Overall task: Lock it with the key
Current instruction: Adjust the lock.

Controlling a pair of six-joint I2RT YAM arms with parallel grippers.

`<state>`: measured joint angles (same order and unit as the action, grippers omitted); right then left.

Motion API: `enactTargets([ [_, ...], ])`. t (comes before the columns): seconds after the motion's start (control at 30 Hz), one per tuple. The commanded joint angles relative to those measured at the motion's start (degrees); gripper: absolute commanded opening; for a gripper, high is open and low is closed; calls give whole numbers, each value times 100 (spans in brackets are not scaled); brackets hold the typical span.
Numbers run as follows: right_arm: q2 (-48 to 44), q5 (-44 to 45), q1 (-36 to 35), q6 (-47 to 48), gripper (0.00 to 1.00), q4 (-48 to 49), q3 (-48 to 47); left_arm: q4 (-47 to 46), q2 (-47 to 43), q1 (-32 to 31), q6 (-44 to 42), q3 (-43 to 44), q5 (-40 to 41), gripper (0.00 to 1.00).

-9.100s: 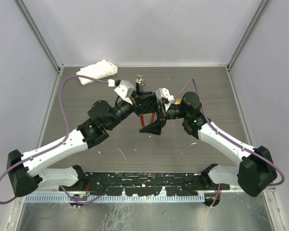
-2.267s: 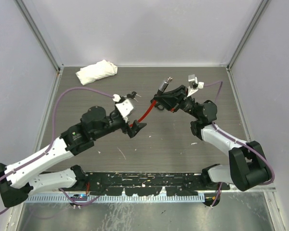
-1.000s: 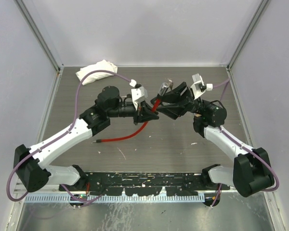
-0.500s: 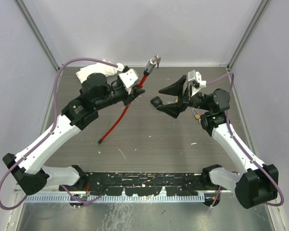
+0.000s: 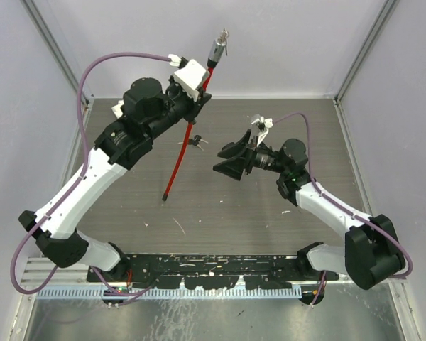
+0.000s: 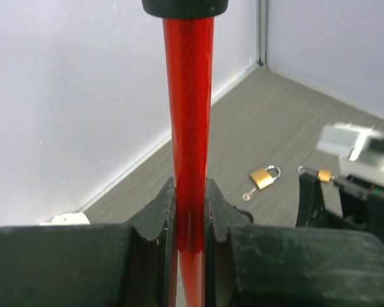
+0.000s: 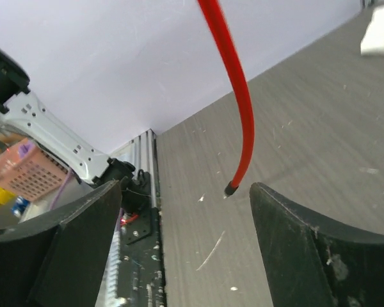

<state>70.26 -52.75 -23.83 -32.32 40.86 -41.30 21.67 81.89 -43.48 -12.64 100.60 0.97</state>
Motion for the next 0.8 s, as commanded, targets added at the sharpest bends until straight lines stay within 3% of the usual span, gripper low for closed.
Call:
enactTargets([
  [0.0, 101, 1186, -83, -1855, 89, 850, 273, -809, -125, 16, 348, 495, 226, 0],
  [0.13, 212, 1629, -83, -2725, 97, 988, 472, -1067, -103, 21, 673, 584, -1, 0],
  [0.27, 17, 1783, -42, -2309, 100, 837, 649, -1099, -169, 23, 896, 583, -206, 0],
  [0.5, -251, 964, 341, -1274, 100, -62, 618, -1280, -595, 23, 1073, -34, -354, 0],
  [0.77, 28, 975, 288, -1932, 100, 273, 1091, -1814, -784, 20, 1270, -519, -264, 0],
])
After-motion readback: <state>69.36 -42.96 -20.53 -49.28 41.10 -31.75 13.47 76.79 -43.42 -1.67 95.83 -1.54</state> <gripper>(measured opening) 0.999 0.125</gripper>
